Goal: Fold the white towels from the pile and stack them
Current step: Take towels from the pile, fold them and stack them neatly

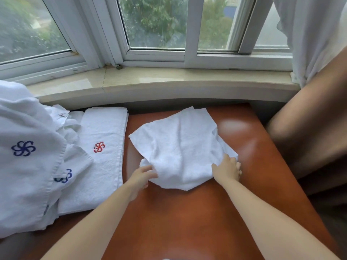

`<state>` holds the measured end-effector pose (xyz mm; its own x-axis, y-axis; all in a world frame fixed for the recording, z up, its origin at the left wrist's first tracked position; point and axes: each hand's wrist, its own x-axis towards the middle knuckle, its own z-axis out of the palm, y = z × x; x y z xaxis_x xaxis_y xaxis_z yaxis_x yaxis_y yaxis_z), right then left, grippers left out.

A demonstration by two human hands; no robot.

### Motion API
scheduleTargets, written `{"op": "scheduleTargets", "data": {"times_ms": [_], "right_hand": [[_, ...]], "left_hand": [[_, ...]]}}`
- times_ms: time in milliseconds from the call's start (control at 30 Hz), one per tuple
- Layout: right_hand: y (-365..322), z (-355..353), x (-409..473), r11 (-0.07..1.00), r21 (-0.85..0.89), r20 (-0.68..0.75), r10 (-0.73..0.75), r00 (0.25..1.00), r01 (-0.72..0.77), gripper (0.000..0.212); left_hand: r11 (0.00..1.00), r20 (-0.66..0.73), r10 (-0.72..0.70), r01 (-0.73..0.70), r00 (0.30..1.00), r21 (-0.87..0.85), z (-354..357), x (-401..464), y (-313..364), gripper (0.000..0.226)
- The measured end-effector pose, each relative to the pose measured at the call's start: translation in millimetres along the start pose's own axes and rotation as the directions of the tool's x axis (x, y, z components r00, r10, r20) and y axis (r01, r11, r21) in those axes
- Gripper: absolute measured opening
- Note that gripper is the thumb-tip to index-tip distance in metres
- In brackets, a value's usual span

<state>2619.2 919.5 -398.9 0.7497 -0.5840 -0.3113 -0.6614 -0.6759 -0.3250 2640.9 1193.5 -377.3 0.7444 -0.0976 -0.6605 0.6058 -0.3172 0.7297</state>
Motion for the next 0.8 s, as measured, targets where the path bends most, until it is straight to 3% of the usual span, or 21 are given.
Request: {"op": "scheduleTargets", "data": {"times_ms": [133,233,333,467,533,600,700,800], "right_hand": [[1.8,-11.0,2.7,0.999,0.025,0.013,0.022,1.000,-0.022,0.025],[1.0,-16.2,3.9,0.992,-0.038,-0.057,-0.123,0.991,0.121,0.007],[-0.4,-18.5,6.4,0.982,0.020,-0.017,-0.189,0.982,0.189,0.010],[7.1,-19.3,10.3,0.958,0.285,0.206,-0.079,0.975,0.018,0.041],[13.5,-18.9,11.9,0.981,0.196,0.261,-0.058,0.964,0.006,0.054],[17.6,-17.4,10.8,0.996,0.080,0.288,-0.057,0.956,0.036,0.062],[19.9,-14.3,9.0,0.999,0.012,0.297,-0.044,0.954,0.042,0.058],[23.3,-14.0,13.2,0.998,0.058,0.338,-0.024,0.941,0.005,0.033]], "left_hand": [[0.926,-0.010,0.251,-0.237,0.968,0.293,8.6,-7.2,16.1,0.006],[0.883,0.007,0.320,-0.301,0.948,0.360,18.7,-11.0,26.3,0.018],[0.866,-0.036,0.364,-0.324,0.931,0.381,26.4,-12.5,32.5,0.027],[0.906,0.068,0.309,-0.316,0.948,0.282,30.5,-12.1,36.3,0.027],[0.934,0.118,0.267,-0.287,0.956,0.213,35.4,-12.0,36.3,0.030],[0.961,0.169,0.185,-0.214,0.968,0.174,43.3,-8.3,32.9,0.061],[0.920,0.260,0.070,-0.163,0.963,0.358,54.3,-4.2,22.6,0.084],[0.778,0.275,-0.043,-0.140,0.960,0.612,60.0,-1.5,11.9,0.059]]}}
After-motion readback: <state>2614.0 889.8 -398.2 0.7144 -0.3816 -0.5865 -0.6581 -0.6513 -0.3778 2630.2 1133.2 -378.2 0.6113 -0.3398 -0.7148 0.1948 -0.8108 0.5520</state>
